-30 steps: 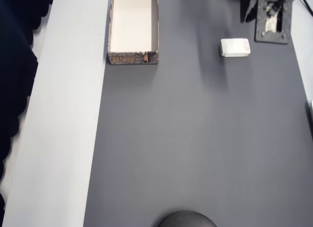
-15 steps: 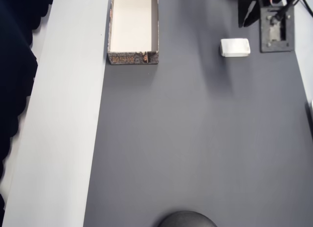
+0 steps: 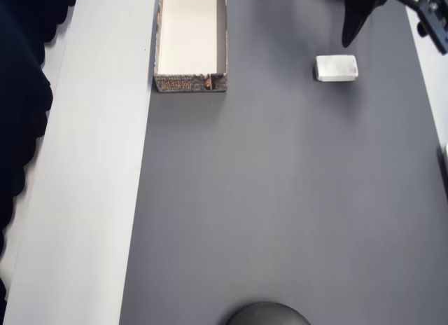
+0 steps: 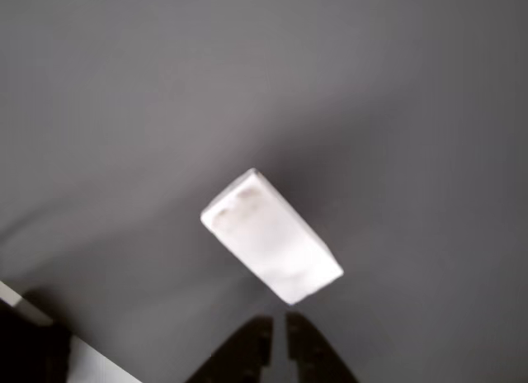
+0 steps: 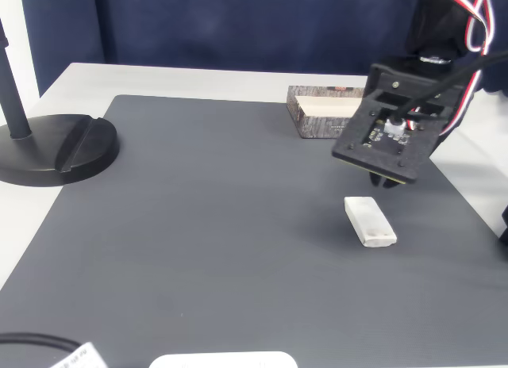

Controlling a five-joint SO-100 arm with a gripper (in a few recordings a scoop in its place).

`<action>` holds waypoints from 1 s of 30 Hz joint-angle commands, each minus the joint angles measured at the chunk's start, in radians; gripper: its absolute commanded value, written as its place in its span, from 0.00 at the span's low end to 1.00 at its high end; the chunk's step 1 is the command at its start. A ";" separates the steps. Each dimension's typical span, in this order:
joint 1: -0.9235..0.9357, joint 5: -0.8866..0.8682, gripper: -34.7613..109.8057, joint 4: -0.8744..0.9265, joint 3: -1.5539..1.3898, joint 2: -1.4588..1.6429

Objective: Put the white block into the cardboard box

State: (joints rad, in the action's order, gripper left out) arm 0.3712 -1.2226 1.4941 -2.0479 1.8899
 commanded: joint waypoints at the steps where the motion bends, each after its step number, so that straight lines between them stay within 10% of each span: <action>1: -0.005 -0.035 0.23 0.005 0.063 0.005; 20: 0.006 -0.657 0.28 -0.083 0.049 0.005; 30: 0.018 -0.661 0.40 -0.086 0.044 0.009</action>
State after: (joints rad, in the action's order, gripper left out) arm 0.3820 -1.8715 1.4174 -2.0479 1.8899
